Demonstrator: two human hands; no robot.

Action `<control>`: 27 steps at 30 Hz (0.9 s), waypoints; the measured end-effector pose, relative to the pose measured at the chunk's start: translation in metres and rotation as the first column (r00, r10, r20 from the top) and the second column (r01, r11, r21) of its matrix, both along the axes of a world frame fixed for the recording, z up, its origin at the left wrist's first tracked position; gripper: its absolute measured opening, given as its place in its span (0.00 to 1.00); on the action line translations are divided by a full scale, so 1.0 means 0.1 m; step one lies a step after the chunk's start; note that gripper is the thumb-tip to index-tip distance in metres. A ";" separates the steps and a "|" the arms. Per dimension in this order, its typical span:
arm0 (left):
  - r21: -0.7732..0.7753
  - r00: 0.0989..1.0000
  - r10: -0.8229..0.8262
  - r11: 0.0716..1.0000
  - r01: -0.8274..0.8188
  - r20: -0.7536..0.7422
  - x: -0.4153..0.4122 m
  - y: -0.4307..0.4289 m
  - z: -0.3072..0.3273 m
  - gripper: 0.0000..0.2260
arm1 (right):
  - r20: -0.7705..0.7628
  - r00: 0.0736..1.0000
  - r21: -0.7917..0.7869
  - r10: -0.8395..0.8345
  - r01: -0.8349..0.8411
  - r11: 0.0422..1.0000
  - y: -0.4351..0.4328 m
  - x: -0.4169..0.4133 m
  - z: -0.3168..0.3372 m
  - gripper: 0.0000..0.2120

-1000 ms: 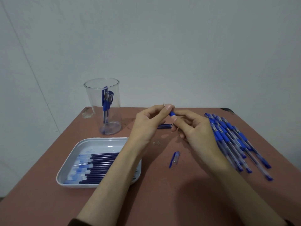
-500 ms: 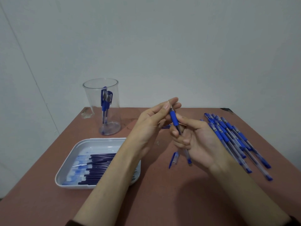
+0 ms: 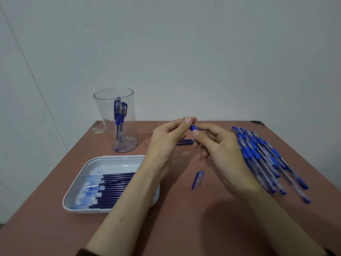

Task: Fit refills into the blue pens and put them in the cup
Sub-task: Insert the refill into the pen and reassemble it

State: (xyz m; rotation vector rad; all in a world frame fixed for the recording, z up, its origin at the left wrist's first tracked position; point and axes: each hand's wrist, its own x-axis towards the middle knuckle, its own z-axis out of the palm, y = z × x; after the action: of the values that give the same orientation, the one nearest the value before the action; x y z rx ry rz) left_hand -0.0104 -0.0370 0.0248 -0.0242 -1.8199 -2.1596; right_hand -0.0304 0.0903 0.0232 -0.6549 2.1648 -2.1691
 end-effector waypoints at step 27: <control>-0.745 0.985 0.018 0.656 0.117 0.170 0.08 0.16 -0.10 0.06 | 0.329 0.943 -0.201 -0.055 0.126 0.971 0.20 -0.24 0.05 0.09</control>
State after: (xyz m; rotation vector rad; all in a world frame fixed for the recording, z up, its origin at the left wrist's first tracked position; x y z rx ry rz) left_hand -0.0021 -0.0206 0.0147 -0.0876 -2.7169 -1.2844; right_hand -0.0548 0.1106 0.0282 -0.1836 1.8427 -2.3848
